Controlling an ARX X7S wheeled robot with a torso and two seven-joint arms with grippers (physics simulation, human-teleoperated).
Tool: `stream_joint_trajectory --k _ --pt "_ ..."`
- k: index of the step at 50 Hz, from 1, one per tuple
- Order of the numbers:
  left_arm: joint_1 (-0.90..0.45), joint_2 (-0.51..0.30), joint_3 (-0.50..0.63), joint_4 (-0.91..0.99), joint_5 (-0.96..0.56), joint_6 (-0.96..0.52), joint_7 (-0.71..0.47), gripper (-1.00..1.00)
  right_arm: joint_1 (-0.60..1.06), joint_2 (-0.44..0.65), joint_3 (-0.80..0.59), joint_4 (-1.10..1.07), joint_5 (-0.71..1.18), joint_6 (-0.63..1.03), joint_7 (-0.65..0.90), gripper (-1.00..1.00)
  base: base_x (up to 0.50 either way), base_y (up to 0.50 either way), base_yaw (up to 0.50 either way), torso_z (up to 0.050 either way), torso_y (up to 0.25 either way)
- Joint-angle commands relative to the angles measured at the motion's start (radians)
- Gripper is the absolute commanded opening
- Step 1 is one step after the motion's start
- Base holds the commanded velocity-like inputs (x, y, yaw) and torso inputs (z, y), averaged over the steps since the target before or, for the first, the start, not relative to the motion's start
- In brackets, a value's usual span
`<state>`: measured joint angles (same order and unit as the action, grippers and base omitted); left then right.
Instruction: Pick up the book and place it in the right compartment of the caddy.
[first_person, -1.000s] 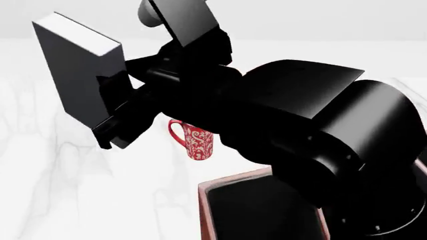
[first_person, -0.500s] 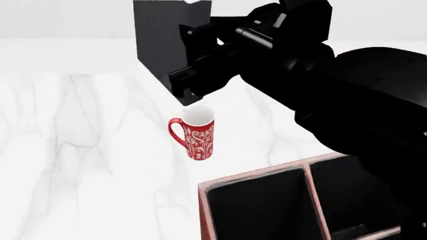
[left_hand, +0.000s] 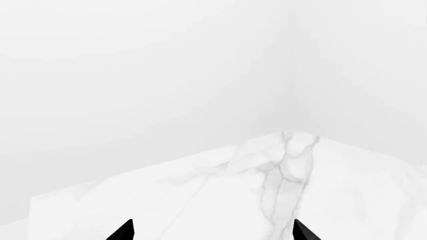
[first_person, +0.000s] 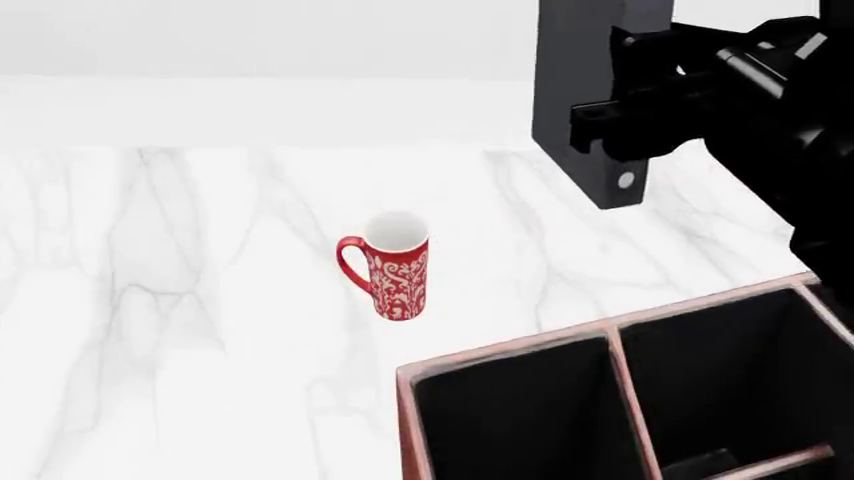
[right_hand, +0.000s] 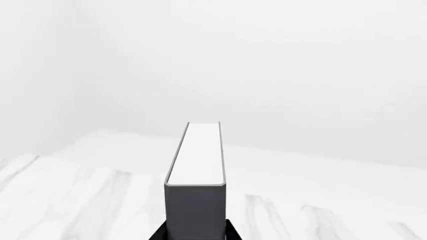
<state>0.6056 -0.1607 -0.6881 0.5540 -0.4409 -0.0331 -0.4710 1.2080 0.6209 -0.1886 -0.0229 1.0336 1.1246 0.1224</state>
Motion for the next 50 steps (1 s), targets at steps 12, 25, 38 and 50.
stream_joint_trajectory --k 12,25,38,50 --pt "0.007 -0.007 -0.001 0.011 -0.004 -0.003 -0.007 1.0 -0.039 0.153 0.136 0.047 -0.054 -0.035 0.061 -1.0 0.0 0.0 0.0 0.0 0.002" --pt "0.011 -0.012 -0.005 0.016 -0.006 -0.005 -0.011 1.0 -0.079 0.228 0.205 0.016 -0.045 -0.029 0.104 -1.0 0.0 0.0 0.0 0.0 0.001" --pt "0.006 -0.005 0.003 -0.015 -0.003 0.017 0.0 1.0 -0.126 0.269 0.203 -0.068 -0.082 -0.059 0.13 -1.0 0.0 0.0 0.0 0.0 0.002" --pt "0.006 -0.005 0.007 -0.022 -0.003 0.024 0.003 1.0 -0.149 0.284 0.199 -0.113 -0.082 -0.056 0.139 -1.0 0.0 0.0 0.0 0.001 0.002"
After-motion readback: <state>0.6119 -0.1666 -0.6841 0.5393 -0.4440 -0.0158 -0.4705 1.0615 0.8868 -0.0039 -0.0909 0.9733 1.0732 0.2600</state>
